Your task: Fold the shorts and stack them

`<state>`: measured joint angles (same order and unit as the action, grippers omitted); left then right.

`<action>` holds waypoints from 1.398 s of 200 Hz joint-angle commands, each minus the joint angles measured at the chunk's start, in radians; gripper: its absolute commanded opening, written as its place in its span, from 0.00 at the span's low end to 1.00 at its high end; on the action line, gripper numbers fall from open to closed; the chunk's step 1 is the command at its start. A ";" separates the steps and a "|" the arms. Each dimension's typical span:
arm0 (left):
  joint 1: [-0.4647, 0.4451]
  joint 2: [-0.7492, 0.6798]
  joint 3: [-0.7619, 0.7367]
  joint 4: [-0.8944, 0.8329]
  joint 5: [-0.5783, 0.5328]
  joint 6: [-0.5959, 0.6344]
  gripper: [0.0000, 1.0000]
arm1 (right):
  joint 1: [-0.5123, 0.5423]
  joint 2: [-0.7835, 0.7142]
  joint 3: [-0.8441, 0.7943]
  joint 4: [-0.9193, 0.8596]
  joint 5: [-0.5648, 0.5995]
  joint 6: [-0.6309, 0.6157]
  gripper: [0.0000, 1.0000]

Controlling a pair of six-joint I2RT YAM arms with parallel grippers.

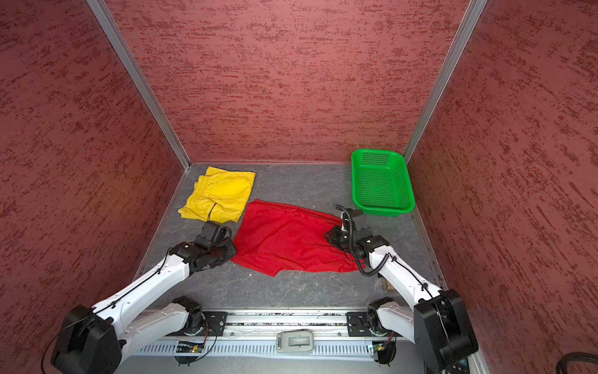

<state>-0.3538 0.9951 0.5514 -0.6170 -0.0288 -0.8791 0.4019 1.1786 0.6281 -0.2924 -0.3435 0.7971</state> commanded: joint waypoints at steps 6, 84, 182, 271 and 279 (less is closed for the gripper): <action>0.082 -0.018 -0.064 0.011 0.133 -0.040 0.40 | 0.069 0.109 -0.007 0.055 -0.001 0.095 0.29; 0.087 0.048 -0.108 0.129 0.131 -0.058 0.42 | 0.068 0.245 -0.058 0.139 -0.034 0.141 0.29; 0.091 0.111 -0.099 0.163 0.025 -0.048 0.00 | -0.004 0.270 -0.106 0.082 -0.050 0.080 0.28; 0.153 -0.065 -0.157 -0.031 0.021 -0.034 0.00 | -0.106 0.232 -0.178 0.022 -0.088 -0.009 0.29; 0.146 -0.071 -0.150 -0.054 0.019 -0.043 0.00 | -0.088 0.223 -0.186 0.028 -0.089 0.005 0.29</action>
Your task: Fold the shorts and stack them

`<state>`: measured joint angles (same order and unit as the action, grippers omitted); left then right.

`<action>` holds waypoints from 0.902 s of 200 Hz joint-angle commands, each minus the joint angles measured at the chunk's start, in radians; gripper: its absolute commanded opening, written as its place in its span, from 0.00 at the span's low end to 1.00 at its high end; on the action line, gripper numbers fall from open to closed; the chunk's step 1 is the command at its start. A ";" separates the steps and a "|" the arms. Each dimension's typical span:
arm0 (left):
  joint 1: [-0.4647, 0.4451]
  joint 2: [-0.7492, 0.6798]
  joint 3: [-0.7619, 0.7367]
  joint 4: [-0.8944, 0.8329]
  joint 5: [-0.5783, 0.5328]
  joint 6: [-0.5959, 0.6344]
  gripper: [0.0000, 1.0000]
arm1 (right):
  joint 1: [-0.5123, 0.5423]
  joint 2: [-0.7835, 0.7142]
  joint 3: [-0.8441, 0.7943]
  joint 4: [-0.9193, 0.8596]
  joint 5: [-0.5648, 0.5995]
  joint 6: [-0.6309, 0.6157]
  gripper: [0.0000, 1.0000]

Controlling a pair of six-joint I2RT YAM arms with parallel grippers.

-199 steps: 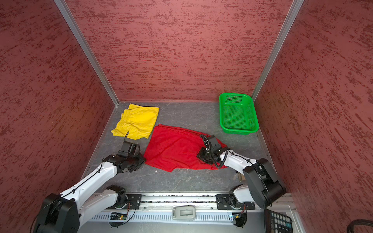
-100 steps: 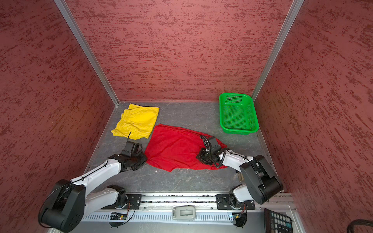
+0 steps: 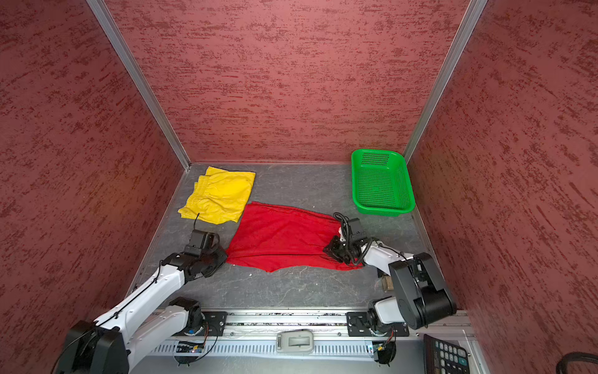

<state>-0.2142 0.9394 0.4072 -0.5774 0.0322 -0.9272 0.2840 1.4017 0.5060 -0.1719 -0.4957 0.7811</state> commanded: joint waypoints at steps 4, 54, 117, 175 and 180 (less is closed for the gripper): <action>0.002 -0.020 -0.004 -0.103 -0.043 0.002 0.00 | 0.037 -0.003 -0.068 -0.091 0.064 0.027 0.29; -0.044 -0.160 0.014 -0.216 -0.029 -0.043 0.40 | 0.052 -0.123 -0.040 -0.188 0.079 0.015 0.33; -0.158 -0.077 0.260 -0.163 -0.078 0.208 0.48 | -0.207 -0.205 0.159 -0.285 -0.050 -0.153 0.38; -0.273 0.237 0.321 0.103 -0.040 0.250 0.25 | -0.121 -0.022 0.252 -0.040 -0.056 -0.089 0.34; -0.278 0.266 0.323 0.109 -0.040 0.244 0.22 | -0.096 0.001 0.273 -0.045 -0.037 -0.089 0.34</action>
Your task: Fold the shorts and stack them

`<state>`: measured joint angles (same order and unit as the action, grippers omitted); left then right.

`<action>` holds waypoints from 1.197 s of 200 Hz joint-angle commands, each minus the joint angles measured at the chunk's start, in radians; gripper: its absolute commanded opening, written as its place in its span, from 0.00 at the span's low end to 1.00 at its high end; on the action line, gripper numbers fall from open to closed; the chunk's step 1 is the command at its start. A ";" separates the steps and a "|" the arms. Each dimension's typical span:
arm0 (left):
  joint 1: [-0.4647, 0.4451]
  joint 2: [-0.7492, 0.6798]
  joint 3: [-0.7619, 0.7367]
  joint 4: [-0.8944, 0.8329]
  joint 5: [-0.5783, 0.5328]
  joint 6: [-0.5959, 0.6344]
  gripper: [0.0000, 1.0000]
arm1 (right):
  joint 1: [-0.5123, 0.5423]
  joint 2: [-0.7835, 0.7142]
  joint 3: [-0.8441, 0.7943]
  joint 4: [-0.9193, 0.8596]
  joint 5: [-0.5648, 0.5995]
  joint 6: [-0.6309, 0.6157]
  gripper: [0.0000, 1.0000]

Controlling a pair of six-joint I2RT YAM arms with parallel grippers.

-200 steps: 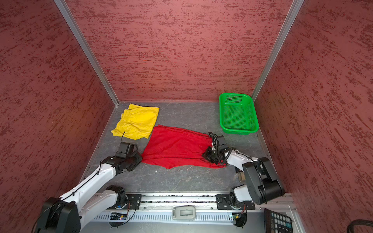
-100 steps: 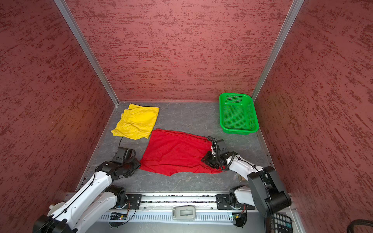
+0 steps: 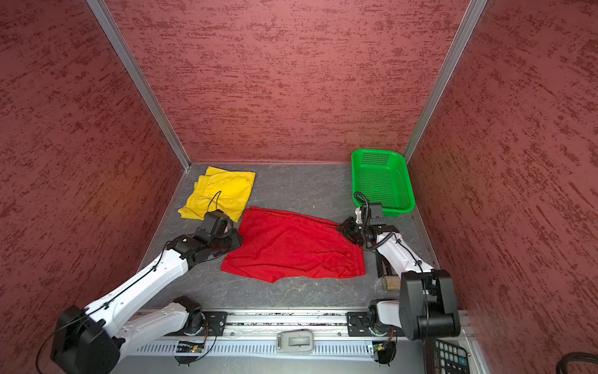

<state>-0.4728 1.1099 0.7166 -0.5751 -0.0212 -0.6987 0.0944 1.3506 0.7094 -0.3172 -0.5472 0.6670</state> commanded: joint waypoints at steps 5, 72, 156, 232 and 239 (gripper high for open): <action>-0.024 0.122 0.016 0.111 0.011 0.009 0.20 | 0.119 0.072 0.088 0.096 0.030 0.024 0.34; -0.040 0.296 -0.045 0.174 -0.036 -0.020 0.06 | 0.158 0.363 0.194 0.173 0.097 0.032 0.33; -0.042 0.265 -0.098 0.151 -0.061 -0.040 0.13 | 0.083 0.442 0.187 0.299 0.040 0.103 0.33; -0.269 0.247 0.219 0.304 -0.119 0.459 0.53 | -0.089 -0.028 0.153 0.052 0.031 0.020 0.36; -0.300 0.275 0.245 0.347 -0.111 0.525 0.54 | -0.131 -0.060 0.141 0.033 0.018 0.008 0.36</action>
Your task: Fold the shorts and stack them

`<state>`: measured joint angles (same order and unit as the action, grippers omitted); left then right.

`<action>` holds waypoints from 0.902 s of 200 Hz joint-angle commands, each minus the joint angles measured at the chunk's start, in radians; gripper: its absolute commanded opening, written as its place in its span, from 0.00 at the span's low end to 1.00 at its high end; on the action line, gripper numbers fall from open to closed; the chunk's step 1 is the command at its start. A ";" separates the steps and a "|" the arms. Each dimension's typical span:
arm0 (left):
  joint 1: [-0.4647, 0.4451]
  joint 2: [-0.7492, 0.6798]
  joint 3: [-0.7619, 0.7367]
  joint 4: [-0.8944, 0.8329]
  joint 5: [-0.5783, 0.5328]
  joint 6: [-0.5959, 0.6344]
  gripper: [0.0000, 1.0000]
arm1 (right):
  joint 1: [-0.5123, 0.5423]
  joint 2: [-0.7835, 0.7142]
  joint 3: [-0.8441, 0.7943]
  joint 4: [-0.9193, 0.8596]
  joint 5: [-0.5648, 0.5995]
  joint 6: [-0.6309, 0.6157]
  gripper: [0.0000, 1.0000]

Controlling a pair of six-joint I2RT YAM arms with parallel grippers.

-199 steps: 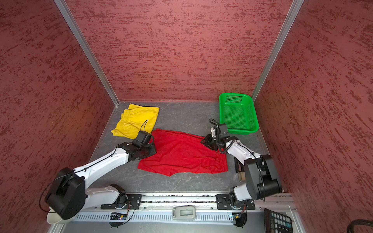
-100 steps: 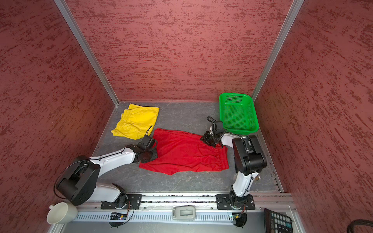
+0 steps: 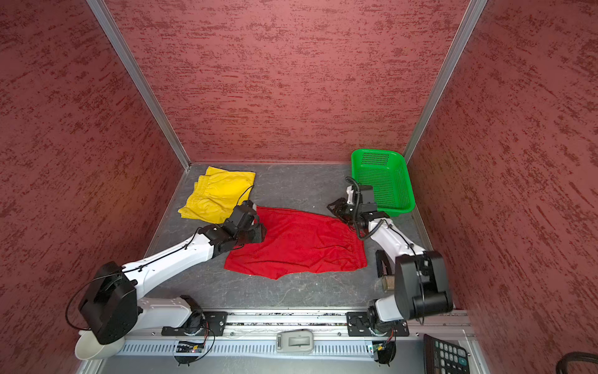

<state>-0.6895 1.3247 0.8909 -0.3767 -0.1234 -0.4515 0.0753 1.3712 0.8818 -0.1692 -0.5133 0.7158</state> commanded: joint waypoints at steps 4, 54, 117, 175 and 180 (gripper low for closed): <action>-0.100 0.081 0.086 0.170 -0.001 0.314 0.55 | -0.138 -0.096 -0.038 -0.127 -0.023 -0.049 0.36; -0.249 0.451 0.383 0.231 0.156 0.582 0.64 | -0.418 -0.209 -0.143 -0.184 -0.137 -0.092 0.37; -0.336 0.731 0.635 0.230 0.351 0.648 0.67 | -0.543 -0.234 -0.259 -0.116 -0.195 -0.048 0.38; -0.360 0.846 0.721 0.186 0.426 0.708 0.69 | -0.562 -0.248 -0.277 -0.134 -0.160 -0.039 0.39; -0.360 0.854 0.726 0.180 0.432 0.713 0.69 | -0.561 -0.253 -0.279 -0.135 -0.158 -0.037 0.39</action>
<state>-1.0382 2.1391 1.5867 -0.1650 0.2443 0.2131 -0.4763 1.1435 0.6098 -0.3141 -0.6735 0.6666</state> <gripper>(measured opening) 0.683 0.389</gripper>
